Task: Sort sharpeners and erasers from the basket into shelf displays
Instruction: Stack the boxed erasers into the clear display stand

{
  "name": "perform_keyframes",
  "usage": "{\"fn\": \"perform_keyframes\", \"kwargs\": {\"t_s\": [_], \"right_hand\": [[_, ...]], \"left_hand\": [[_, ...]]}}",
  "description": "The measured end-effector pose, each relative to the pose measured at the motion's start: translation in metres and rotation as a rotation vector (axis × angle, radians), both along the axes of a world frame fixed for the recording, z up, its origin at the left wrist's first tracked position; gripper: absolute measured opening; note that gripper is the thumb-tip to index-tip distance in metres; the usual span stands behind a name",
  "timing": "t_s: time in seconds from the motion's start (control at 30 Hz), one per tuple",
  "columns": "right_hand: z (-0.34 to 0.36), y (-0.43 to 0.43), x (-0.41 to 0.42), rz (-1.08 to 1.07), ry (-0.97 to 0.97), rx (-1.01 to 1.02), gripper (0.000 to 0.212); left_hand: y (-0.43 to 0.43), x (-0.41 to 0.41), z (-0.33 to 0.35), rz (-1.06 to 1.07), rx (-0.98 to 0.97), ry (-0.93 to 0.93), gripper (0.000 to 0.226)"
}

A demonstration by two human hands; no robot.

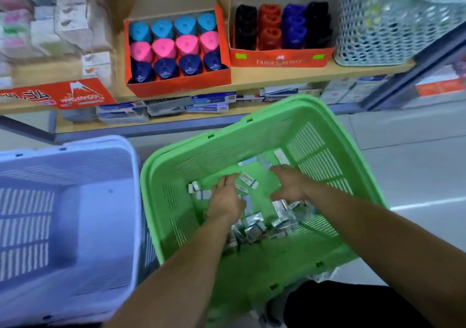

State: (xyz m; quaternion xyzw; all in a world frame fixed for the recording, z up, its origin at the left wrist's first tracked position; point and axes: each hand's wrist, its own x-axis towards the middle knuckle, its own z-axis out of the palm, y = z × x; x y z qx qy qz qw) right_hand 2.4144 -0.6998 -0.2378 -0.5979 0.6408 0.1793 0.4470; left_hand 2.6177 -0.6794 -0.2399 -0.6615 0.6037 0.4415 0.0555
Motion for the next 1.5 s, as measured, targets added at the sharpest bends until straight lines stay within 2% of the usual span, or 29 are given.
{"fn": "perform_keyframes", "kwargs": {"t_s": [0.07,0.23,0.3,0.37,0.43,0.5,0.57,0.7,0.87,1.0,1.07,1.13,1.27,1.33,1.5], "right_hand": [[-0.015,-0.004,0.003,0.003,-0.006,-0.04,0.098],[-0.032,-0.005,0.002,-0.115,-0.118,-0.083,0.062],[-0.031,-0.005,0.004,-0.13,-0.112,-0.158,0.05],[-0.031,-0.007,0.008,-0.125,-0.06,-0.287,0.053],[-0.032,-0.012,0.01,-0.187,-0.062,-0.318,0.063],[-0.037,-0.018,0.011,-0.243,-0.069,-0.297,0.062],[-0.043,-0.025,0.012,-0.274,-0.039,-0.3,0.052],[-0.045,-0.035,0.017,-0.326,0.012,-0.323,0.04],[-0.042,-0.031,0.015,-0.273,0.039,-0.301,0.029],[-0.048,-0.021,0.02,-0.442,-0.102,-0.171,0.018],[-0.045,-0.016,0.022,-0.433,-0.071,-0.262,0.022],[-0.041,-0.009,0.023,-0.428,0.013,-0.403,0.038],[-0.045,0.002,0.02,-0.367,0.151,-0.404,0.066],[-0.048,0.001,0.016,-0.384,0.179,-0.392,0.069],[-0.05,0.0,0.016,-0.339,0.263,-0.364,0.057]], "left_hand": [[-0.005,-0.006,-0.018,0.032,-0.017,0.018,0.078],[-0.015,-0.01,-0.043,-0.182,-0.093,-0.068,0.069],[-0.018,-0.011,-0.048,-0.241,-0.103,-0.067,0.061],[-0.02,-0.011,-0.051,-0.25,-0.135,-0.055,0.052],[-0.022,-0.013,-0.053,-0.232,-0.158,-0.038,0.046],[-0.024,-0.015,-0.055,-0.132,-0.171,0.001,0.036],[-0.023,-0.016,-0.056,-0.004,-0.165,0.027,0.027],[-0.019,-0.014,-0.059,0.079,-0.154,0.042,0.043],[-0.02,-0.026,-0.06,0.457,-0.075,0.125,0.027],[-0.02,-0.041,-0.055,0.642,0.035,0.215,0.026],[-0.02,-0.046,-0.056,0.678,0.045,0.24,0.03],[-0.02,-0.048,-0.056,0.68,0.025,0.242,0.034],[-0.019,-0.048,-0.055,0.697,0.046,0.249,0.022],[-0.019,-0.046,-0.055,0.675,0.062,0.248,0.022],[-0.021,-0.044,-0.057,0.606,0.096,0.254,0.023]]}}
